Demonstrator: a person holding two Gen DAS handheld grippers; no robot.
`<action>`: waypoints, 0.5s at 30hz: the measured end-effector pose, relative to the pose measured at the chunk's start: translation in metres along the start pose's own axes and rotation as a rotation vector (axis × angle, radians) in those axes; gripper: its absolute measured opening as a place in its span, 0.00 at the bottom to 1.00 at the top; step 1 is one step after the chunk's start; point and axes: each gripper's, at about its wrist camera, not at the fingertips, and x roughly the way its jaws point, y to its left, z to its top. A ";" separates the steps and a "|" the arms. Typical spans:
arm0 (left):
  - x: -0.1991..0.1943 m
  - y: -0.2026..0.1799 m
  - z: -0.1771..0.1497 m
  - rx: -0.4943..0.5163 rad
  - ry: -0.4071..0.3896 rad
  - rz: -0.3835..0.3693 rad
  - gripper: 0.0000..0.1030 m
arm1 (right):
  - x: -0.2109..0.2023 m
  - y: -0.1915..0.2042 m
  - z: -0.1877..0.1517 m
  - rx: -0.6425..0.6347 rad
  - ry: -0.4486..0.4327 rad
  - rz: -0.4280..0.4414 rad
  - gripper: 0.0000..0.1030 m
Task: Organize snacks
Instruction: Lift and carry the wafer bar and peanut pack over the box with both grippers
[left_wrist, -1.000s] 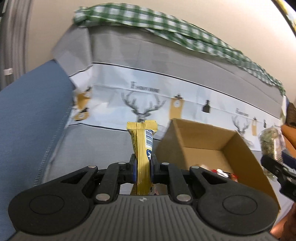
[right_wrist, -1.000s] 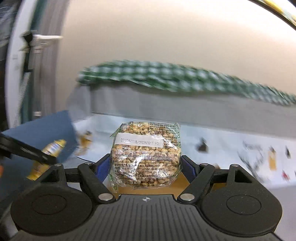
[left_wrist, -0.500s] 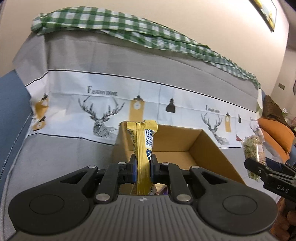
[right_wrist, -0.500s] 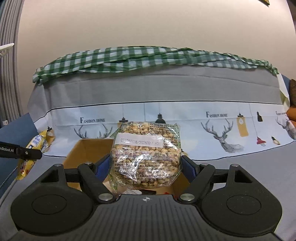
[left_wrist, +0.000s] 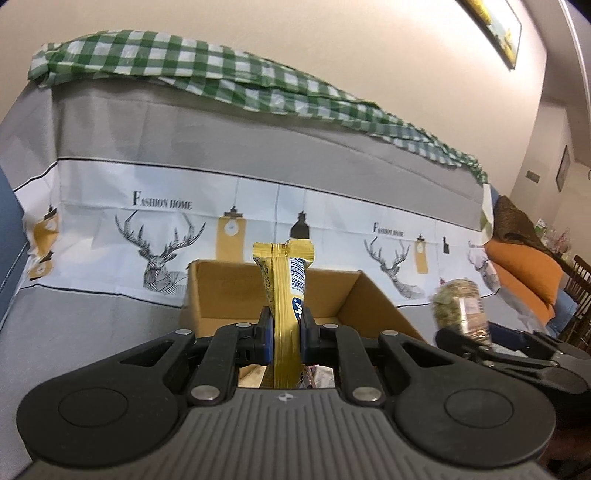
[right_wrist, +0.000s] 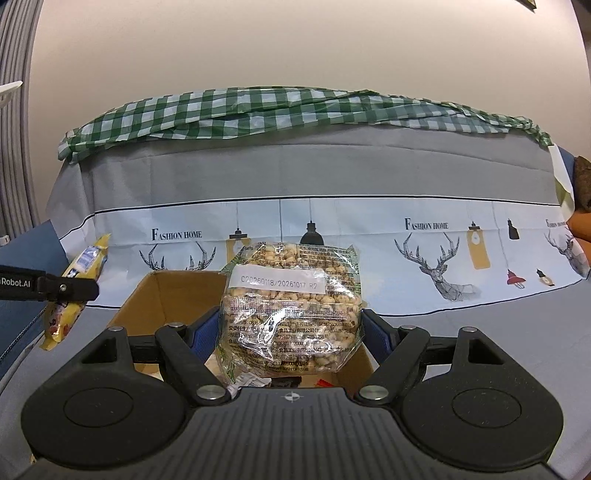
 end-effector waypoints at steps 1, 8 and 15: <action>0.000 -0.002 0.000 0.001 -0.005 -0.006 0.14 | 0.000 0.001 0.000 -0.004 -0.002 0.002 0.78; 0.006 -0.024 -0.005 0.048 -0.018 -0.048 0.14 | 0.004 0.010 0.001 -0.032 -0.003 0.006 0.78; 0.013 -0.041 -0.013 0.097 -0.005 -0.073 0.14 | 0.006 0.006 0.001 -0.032 0.002 -0.001 0.78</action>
